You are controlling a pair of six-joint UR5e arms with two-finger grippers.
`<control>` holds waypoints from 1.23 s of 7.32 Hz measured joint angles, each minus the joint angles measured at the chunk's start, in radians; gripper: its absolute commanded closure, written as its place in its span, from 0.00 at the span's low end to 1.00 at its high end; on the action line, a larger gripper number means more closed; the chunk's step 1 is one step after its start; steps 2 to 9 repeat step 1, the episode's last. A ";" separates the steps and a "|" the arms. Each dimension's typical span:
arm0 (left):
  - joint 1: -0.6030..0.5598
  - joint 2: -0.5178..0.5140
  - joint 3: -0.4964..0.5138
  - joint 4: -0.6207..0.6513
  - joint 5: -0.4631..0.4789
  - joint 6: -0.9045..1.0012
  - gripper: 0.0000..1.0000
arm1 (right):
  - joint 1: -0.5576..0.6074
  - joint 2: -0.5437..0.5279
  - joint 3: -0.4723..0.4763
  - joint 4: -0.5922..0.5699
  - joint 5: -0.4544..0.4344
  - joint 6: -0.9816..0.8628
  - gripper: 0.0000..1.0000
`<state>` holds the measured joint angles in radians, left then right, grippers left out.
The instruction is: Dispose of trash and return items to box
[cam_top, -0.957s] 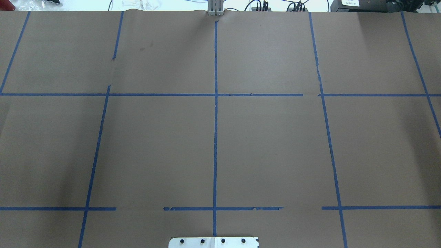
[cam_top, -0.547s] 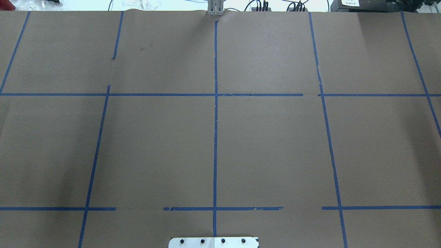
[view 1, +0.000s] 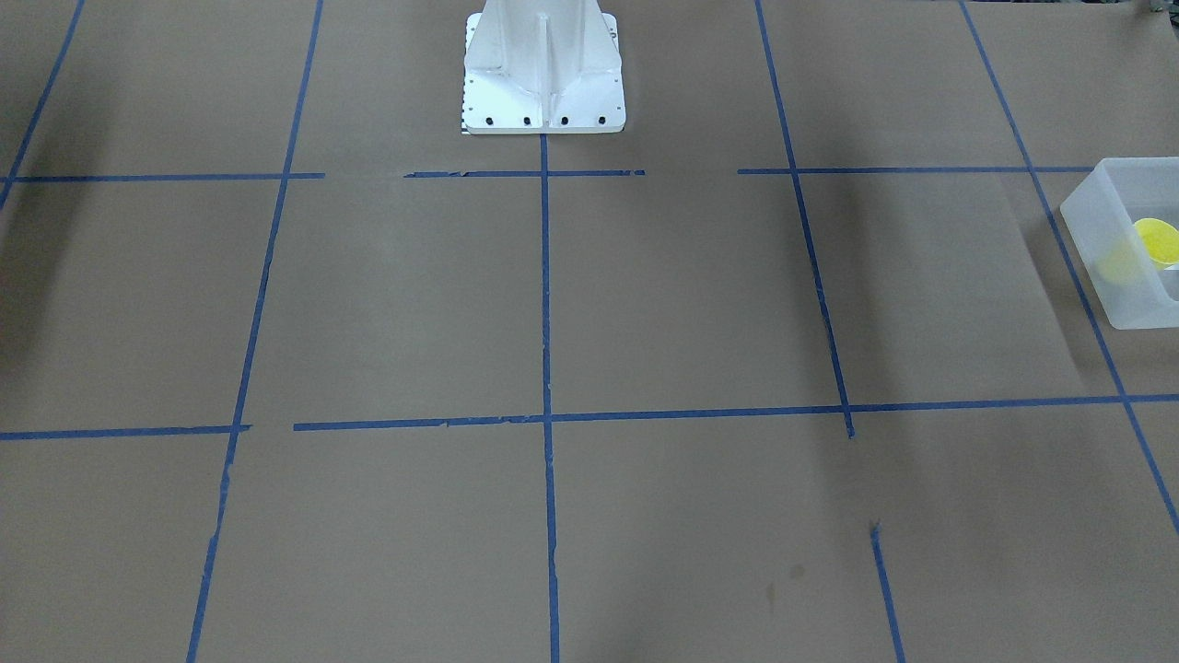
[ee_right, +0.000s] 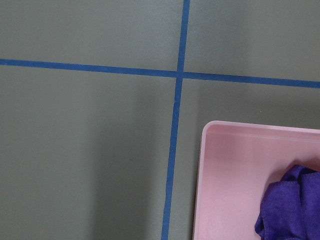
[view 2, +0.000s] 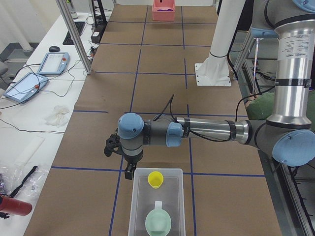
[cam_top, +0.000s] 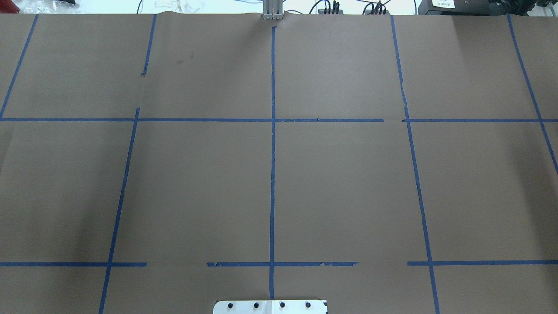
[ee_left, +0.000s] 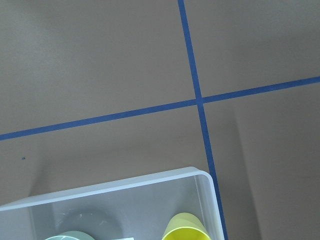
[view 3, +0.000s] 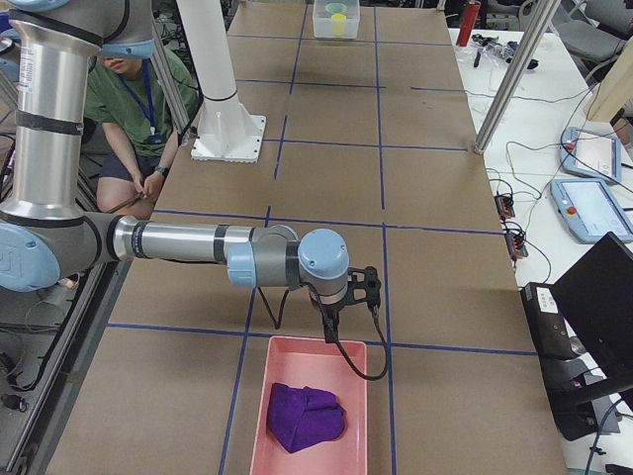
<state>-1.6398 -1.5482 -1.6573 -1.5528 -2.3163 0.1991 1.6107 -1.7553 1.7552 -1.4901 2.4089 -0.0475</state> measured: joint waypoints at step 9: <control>0.000 -0.001 0.001 -0.001 0.000 -0.001 0.00 | 0.000 -0.001 -0.001 0.001 0.000 0.000 0.00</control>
